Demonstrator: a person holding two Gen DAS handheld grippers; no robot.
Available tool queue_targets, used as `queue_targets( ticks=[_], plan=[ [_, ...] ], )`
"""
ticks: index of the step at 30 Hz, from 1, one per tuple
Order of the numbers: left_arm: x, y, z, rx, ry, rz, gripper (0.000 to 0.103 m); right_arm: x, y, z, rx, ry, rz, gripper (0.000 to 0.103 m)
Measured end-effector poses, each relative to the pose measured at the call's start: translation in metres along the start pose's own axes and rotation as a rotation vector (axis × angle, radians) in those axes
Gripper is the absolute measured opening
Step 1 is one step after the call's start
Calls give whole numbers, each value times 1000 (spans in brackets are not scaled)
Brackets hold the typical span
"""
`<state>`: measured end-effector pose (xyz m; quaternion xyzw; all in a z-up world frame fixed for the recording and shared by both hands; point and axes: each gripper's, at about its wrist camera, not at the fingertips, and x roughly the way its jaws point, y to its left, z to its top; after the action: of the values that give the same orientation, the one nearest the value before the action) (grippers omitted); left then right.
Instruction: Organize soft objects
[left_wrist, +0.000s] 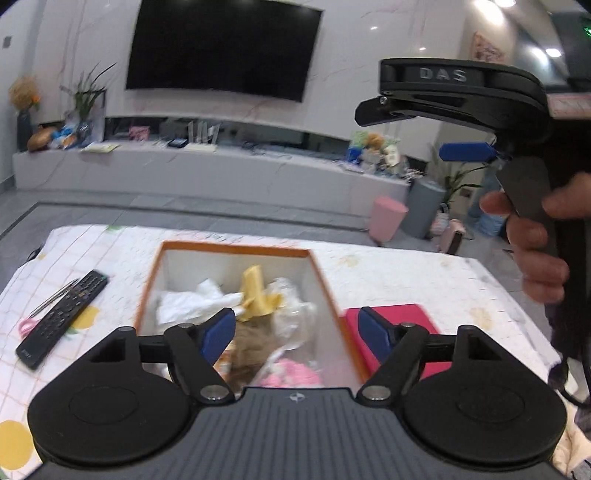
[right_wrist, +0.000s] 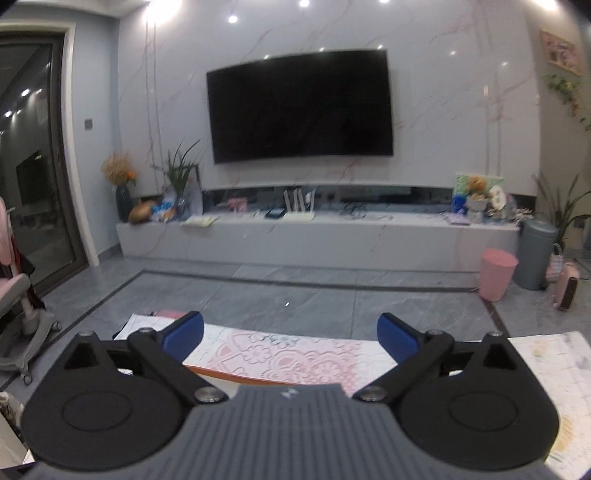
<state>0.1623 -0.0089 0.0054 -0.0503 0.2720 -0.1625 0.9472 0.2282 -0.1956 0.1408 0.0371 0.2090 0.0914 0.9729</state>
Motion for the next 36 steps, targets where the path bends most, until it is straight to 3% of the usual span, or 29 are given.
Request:
queue_targets(
  ticks=[4,9,13,15,19,24,29,36],
  plan=[
    [-9,-24,-11,62,-96,-13,97,-48,-25,-16,36,-33,-10,100],
    [-5,-46,-17,110,-55,-34,97,-98,-59,-52,87,-53,-53,100],
    [-3,-61,-27,112,-71,-4,97,-126,-73,-87,-43,-64,-182,101],
    [-3,-69,-31,158,-60,-33,98,-130,-78,-108,-80,-31,-256,101],
    [-4,-80,-44,166,-77,-27,98,-141,-89,-143,-54,30,-301,100],
    [-6,-98,-59,190,-147,23,103,-141,-109,-177,157,118,-205,101],
    [-6,-105,-72,196,-135,62,103,-142,-96,-196,81,153,-182,101],
    [-8,-106,-98,203,-101,131,103,-140,-93,-217,62,148,-66,100]
  ],
)
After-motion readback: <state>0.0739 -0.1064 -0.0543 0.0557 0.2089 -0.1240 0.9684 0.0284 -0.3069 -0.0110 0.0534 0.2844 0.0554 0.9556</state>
